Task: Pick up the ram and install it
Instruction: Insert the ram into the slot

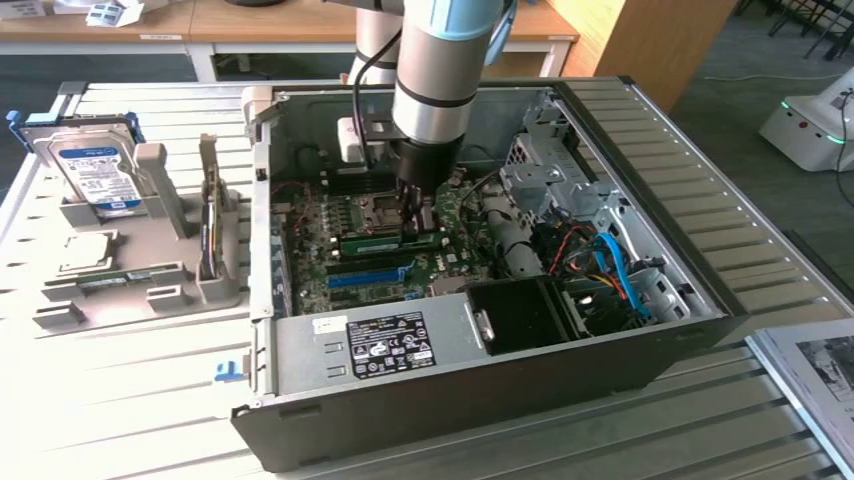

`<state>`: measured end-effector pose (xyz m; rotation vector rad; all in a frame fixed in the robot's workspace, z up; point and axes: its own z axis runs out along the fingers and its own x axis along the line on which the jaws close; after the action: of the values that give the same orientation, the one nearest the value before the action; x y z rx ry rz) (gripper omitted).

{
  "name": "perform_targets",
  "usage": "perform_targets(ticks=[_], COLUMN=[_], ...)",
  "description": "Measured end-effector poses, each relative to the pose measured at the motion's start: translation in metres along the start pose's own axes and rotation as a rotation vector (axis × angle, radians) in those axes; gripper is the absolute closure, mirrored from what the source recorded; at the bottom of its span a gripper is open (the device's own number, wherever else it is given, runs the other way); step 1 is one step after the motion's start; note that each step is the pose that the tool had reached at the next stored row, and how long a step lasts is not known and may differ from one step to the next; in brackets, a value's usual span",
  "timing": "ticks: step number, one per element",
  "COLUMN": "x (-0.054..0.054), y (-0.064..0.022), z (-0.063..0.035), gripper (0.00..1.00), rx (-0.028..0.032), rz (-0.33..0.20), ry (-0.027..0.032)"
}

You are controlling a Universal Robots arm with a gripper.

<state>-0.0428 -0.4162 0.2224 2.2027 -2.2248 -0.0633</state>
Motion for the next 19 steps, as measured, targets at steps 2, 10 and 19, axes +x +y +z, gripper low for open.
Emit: perform_targets(ticks=[2,10,19], x=[0.0,0.0,0.0], y=[0.0,0.0,0.0], z=[0.0,0.0,0.0], gripper=[0.88,0.87,0.69], rx=[0.0,0.0,0.0001], rz=[0.0,0.0,0.0], ry=[0.0,-0.0001,0.0])
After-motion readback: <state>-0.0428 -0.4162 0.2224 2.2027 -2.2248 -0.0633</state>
